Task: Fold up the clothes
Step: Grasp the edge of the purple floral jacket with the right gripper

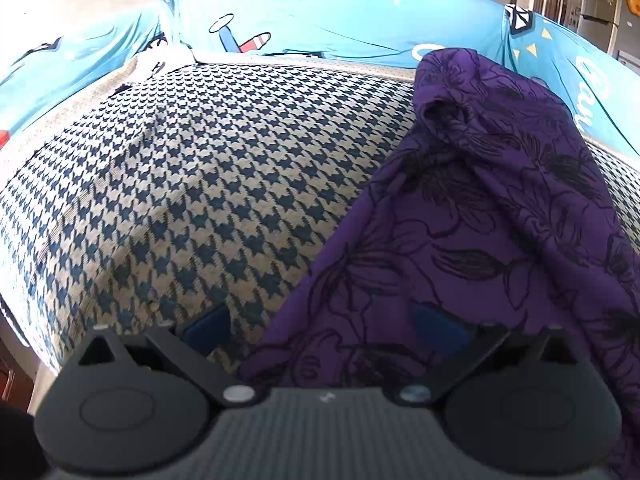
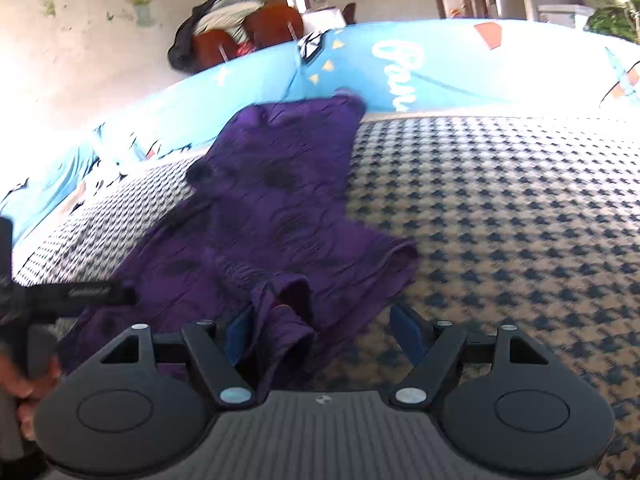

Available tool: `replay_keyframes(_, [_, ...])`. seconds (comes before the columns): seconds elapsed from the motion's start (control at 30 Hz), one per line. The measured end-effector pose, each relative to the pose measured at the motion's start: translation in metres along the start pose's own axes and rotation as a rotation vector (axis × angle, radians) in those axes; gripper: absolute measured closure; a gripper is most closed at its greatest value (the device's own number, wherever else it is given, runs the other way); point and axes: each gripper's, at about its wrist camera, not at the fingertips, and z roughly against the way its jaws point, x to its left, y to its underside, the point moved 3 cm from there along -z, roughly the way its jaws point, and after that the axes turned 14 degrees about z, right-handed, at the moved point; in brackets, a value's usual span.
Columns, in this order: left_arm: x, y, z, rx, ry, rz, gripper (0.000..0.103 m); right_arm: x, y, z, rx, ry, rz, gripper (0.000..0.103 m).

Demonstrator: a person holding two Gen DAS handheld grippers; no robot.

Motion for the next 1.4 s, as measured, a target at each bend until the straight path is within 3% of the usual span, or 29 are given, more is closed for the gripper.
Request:
replay_keyframes(0.1, [0.004, 0.0, 0.003, -0.008, -0.003, 0.019, 0.0, -0.006, -0.001, 0.003, -0.019, 0.003, -0.019, 0.029])
replay_keyframes(0.27, [0.005, -0.003, 0.006, -0.024, -0.004, 0.033, 0.0, -0.003, -0.001, 0.008, -0.01, -0.08, -0.016, 0.029])
replay_keyframes(0.37, [0.004, -0.004, 0.007, -0.026, 0.005, 0.042, 0.0, -0.012, -0.004, 0.014, -0.044, -0.129, -0.092, 0.029])
replay_keyframes(0.5, [0.0, -0.004, 0.009, -0.029, 0.018, 0.035, 0.0, -0.034, -0.008, 0.01, -0.053, -0.069, -0.187, 0.029])
replay_keyframes(0.63, [-0.005, -0.002, 0.009, -0.027, 0.023, 0.015, 0.0, -0.046, -0.011, -0.007, -0.03, 0.037, -0.187, 0.029])
replay_keyframes(0.83, [-0.009, 0.002, 0.008, -0.028, 0.014, -0.008, 0.0, -0.049, -0.013, -0.031, -0.027, 0.074, -0.143, 0.031])
replay_keyframes(1.0, [-0.009, 0.003, 0.007, -0.029, 0.004, -0.014, 0.0, -0.049, -0.012, -0.042, -0.03, 0.094, -0.067, 0.047])
replay_keyframes(1.23, [-0.01, 0.004, 0.006, -0.029, 0.003, -0.025, 0.0, -0.045, -0.011, -0.052, -0.037, 0.12, 0.022, 0.061])
replay_keyframes(1.4, [-0.009, 0.004, 0.006, -0.032, -0.003, -0.028, 0.0, -0.035, -0.017, -0.044, -0.062, 0.09, 0.028, 0.081])
